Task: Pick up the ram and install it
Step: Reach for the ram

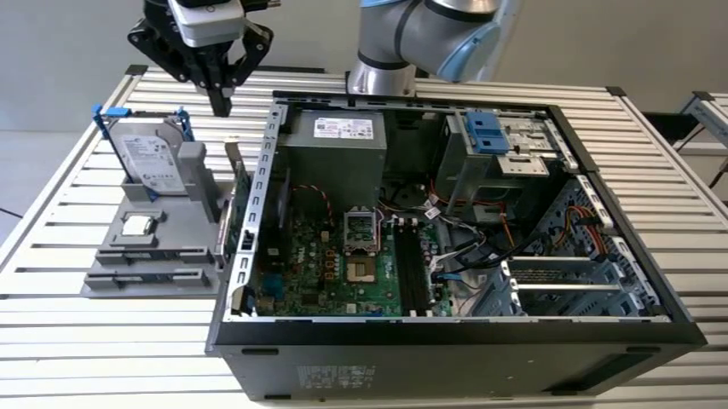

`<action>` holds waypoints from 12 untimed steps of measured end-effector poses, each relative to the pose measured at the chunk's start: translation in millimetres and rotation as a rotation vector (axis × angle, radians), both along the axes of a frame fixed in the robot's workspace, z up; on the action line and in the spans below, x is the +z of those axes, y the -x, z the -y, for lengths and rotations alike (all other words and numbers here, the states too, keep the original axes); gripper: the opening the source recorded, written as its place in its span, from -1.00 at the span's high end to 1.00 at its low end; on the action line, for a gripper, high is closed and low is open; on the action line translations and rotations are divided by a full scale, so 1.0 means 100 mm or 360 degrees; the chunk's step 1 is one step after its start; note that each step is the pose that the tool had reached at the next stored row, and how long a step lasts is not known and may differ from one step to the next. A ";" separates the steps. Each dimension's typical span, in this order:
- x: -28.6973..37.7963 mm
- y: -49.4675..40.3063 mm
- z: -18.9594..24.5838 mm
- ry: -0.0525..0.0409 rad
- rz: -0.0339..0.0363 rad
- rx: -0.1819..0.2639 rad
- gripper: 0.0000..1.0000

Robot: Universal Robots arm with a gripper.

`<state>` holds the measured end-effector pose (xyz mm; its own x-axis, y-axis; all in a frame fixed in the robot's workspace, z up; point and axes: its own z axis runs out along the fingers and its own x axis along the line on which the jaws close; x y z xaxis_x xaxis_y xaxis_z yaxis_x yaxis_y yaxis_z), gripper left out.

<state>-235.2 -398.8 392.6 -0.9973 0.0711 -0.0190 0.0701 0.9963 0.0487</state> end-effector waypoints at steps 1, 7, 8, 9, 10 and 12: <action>0.000 0.018 0.000 0.0000 0.0000 0.0000 1.00; 0.000 0.107 0.000 0.0000 0.0000 0.0000 1.00; 0.000 0.121 0.000 0.0000 0.0000 0.0000 1.00; 0.000 0.136 0.000 0.0000 0.0000 0.0000 1.00; 0.000 0.150 0.000 0.0000 0.0000 0.0000 1.00; 0.000 0.177 0.000 0.0000 0.0000 0.0000 1.00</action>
<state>-252.9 -398.8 392.6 -0.9973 0.0712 -0.0190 0.0702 0.9963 0.0487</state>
